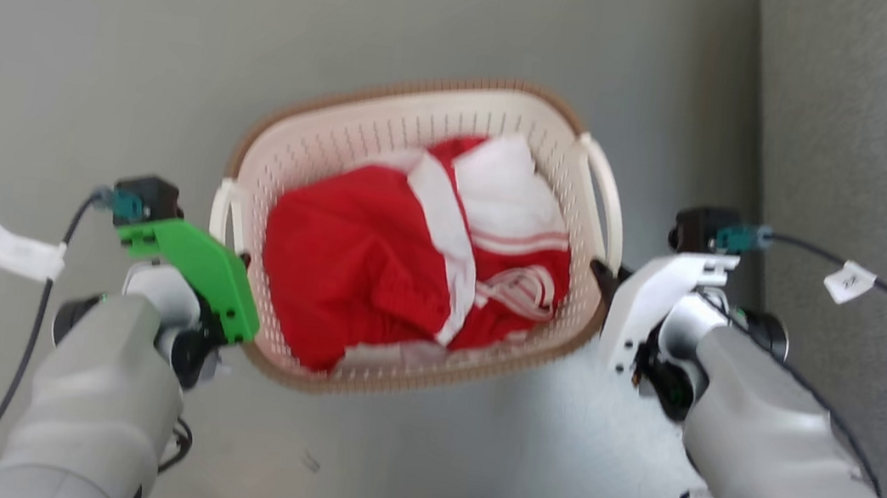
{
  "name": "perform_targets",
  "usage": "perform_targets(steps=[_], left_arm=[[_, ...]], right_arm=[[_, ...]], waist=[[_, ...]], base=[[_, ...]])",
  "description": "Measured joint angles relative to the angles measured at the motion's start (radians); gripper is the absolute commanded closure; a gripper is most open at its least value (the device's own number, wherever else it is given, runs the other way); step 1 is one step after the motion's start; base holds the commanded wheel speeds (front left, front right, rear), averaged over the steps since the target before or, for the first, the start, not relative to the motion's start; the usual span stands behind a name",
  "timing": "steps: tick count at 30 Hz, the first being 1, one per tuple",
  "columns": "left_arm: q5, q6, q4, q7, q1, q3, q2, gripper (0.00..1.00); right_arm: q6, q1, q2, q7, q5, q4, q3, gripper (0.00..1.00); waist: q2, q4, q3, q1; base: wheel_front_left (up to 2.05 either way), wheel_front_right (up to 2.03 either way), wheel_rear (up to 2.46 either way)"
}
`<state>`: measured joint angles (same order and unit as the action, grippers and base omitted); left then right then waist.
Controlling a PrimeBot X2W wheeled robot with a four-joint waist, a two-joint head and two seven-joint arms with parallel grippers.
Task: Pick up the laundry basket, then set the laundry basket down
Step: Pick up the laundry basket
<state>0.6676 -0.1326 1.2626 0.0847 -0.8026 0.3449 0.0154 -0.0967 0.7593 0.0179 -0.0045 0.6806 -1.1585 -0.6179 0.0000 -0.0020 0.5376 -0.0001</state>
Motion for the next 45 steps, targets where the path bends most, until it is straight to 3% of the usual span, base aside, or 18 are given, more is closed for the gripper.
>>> perform_targets(steps=[32,45], left_arm=[[0.049,-0.001,0.025,0.066,0.311,0.005,0.009,1.0],[0.066,0.002,0.028,0.108,0.357,0.015,0.009,1.0]], right_arm=[[-0.017,-0.326,-0.012,0.085,0.127,-0.01,-0.098,1.0],[-0.017,-0.359,-0.013,0.129,0.157,-0.014,-0.116,1.0]], waist=[[0.0,-0.033,-0.428,0.0],[0.0,-0.037,-0.542,0.0]], base=[[0.0,0.0,0.0],[0.0,0.0,0.0]])
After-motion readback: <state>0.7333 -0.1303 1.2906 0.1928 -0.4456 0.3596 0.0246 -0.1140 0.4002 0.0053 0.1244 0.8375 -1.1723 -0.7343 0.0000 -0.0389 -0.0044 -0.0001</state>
